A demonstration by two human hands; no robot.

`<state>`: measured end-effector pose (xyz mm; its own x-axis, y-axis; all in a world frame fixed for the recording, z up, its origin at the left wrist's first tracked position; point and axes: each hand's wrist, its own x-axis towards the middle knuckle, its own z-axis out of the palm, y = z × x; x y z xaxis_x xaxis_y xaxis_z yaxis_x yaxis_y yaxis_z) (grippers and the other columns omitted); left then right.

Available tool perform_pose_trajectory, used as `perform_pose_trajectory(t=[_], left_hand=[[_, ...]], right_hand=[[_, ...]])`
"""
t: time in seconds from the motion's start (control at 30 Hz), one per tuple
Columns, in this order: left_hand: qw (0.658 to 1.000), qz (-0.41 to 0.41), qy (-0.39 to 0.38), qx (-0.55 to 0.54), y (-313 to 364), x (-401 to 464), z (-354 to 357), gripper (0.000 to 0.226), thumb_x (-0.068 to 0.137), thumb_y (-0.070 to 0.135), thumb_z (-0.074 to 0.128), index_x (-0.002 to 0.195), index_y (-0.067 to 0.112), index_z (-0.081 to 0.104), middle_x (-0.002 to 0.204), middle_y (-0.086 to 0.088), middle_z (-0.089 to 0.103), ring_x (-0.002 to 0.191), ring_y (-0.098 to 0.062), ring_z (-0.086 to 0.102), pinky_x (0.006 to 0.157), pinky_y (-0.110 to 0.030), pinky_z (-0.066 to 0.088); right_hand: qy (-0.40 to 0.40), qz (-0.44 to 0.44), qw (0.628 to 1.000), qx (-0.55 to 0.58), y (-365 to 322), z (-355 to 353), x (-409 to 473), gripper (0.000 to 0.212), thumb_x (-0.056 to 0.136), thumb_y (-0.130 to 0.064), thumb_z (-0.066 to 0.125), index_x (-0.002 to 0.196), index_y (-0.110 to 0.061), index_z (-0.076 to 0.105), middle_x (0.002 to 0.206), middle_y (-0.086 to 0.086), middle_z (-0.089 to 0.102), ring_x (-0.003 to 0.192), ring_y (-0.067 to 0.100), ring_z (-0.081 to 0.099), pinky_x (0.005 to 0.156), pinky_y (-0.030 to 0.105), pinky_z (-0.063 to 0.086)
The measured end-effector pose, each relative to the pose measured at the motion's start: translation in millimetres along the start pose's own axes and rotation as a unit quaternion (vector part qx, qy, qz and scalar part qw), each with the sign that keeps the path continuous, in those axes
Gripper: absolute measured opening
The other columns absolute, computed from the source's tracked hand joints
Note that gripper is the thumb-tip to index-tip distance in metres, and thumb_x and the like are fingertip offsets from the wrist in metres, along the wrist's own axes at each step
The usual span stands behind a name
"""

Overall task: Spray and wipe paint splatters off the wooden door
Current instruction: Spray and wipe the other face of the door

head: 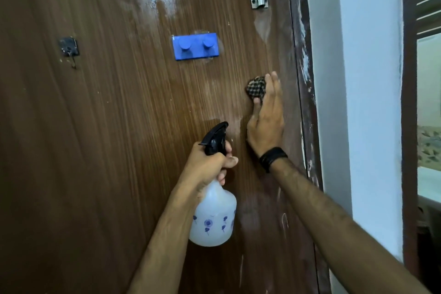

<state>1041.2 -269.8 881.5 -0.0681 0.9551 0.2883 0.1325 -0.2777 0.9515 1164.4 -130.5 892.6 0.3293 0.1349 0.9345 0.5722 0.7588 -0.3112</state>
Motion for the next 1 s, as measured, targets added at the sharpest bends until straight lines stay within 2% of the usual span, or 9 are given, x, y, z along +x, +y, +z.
perform_pose_trajectory(t=[0.1,0.23,0.3,0.37,0.53,0.7,0.77,0.9,1.0], left_hand=[[1.0,0.014,0.007,-0.013,1.9,-1.4,0.2,0.02,0.087,-0.011,0.063,0.091,0.009,0.061,0.08,-0.01,0.058,0.039,-0.01,0.039,0.04,-0.023,0.036],[0.999,0.02,0.007,-0.024,2.3,-5.3,4.3,0.021,0.087,-0.011,0.063,0.091,0.009,0.062,0.08,-0.011,0.059,0.039,-0.01,0.039,0.04,-0.022,0.037],[1.0,0.016,0.005,-0.021,1.3,-7.2,5.2,0.021,0.087,-0.011,0.063,0.091,0.01,0.063,0.078,-0.009,0.06,0.04,-0.01,0.039,0.04,-0.022,0.037],[1.0,0.01,0.008,-0.013,-0.8,-8.8,3.4,0.021,0.087,-0.011,0.064,0.091,0.01,0.063,0.079,-0.009,0.06,0.04,-0.01,0.039,0.04,-0.023,0.037],[1.0,0.004,0.018,0.003,-6.9,-14.2,-9.4,0.02,0.087,-0.011,0.064,0.093,0.008,0.062,0.082,-0.01,0.059,0.039,-0.009,0.04,0.04,-0.022,0.037],[0.999,-0.01,0.034,0.006,-13.2,-19.4,-21.6,0.02,0.087,-0.01,0.064,0.094,0.009,0.062,0.079,-0.007,0.061,0.039,-0.009,0.04,0.043,-0.025,0.037],[0.999,-0.014,0.036,0.001,-15.4,-21.1,-23.0,0.021,0.087,-0.011,0.065,0.092,0.01,0.062,0.077,-0.007,0.062,0.038,-0.009,0.039,0.043,-0.025,0.037],[1.0,-0.02,0.021,-0.013,-21.8,-21.5,-17.1,0.021,0.087,-0.012,0.064,0.09,0.008,0.062,0.073,-0.008,0.059,0.037,-0.01,0.039,0.039,-0.022,0.036],[0.998,-0.057,-0.029,0.019,-37.0,-20.9,0.5,0.021,0.087,-0.011,0.065,0.087,0.009,0.062,0.074,-0.01,0.059,0.037,-0.01,0.039,0.039,-0.023,0.035]], right_hand=[[-0.038,-0.064,0.997,-0.014,2.9,0.9,-37.0,0.054,0.101,-0.003,0.046,0.152,-0.006,0.03,0.161,0.011,0.026,0.151,0.023,0.021,0.12,0.044,0.029],[-0.127,-0.124,0.984,-0.004,11.1,-5.4,-108.1,0.075,0.089,0.009,0.062,0.152,-0.01,0.027,0.161,0.011,0.026,0.151,0.025,0.021,0.117,0.051,0.033],[-0.142,-0.139,0.98,0.003,13.7,-10.1,-115.9,0.075,0.088,0.009,0.063,0.151,-0.009,0.029,0.161,0.011,0.027,0.15,0.025,0.023,0.114,0.051,0.036],[-0.124,-0.137,0.983,0.003,14.0,-10.4,-96.4,0.068,0.09,0.008,0.06,0.15,-0.007,0.031,0.159,0.013,0.03,0.15,0.025,0.024,0.115,0.05,0.035],[-0.025,-0.045,0.999,0.0,-3.1,1.9,-17.0,0.051,0.102,-0.005,0.047,0.151,-0.005,0.032,0.159,0.013,0.03,0.149,0.025,0.026,0.117,0.047,0.033],[-0.058,-0.102,0.993,-0.02,-13.3,7.3,-52.5,0.052,0.099,0.001,0.049,0.15,-0.002,0.035,0.159,0.014,0.03,0.15,0.025,0.024,0.121,0.041,0.027],[-0.09,-0.121,0.988,-0.014,-9.8,5.5,-101.9,0.063,0.093,0.007,0.057,0.15,-0.004,0.033,0.16,0.013,0.028,0.151,0.025,0.022,0.121,0.042,0.026],[-0.145,-0.129,0.981,-0.014,3.9,-6.1,-203.1,0.091,0.081,0.01,0.074,0.154,-0.014,0.024,0.164,0.001,0.018,0.15,0.023,0.025,0.115,0.049,0.035],[-0.126,-0.058,0.99,0.005,19.1,-21.4,-239.8,0.104,0.076,0.008,0.08,0.156,-0.017,0.019,0.165,-0.004,0.015,0.15,0.022,0.025,0.116,0.047,0.034]])
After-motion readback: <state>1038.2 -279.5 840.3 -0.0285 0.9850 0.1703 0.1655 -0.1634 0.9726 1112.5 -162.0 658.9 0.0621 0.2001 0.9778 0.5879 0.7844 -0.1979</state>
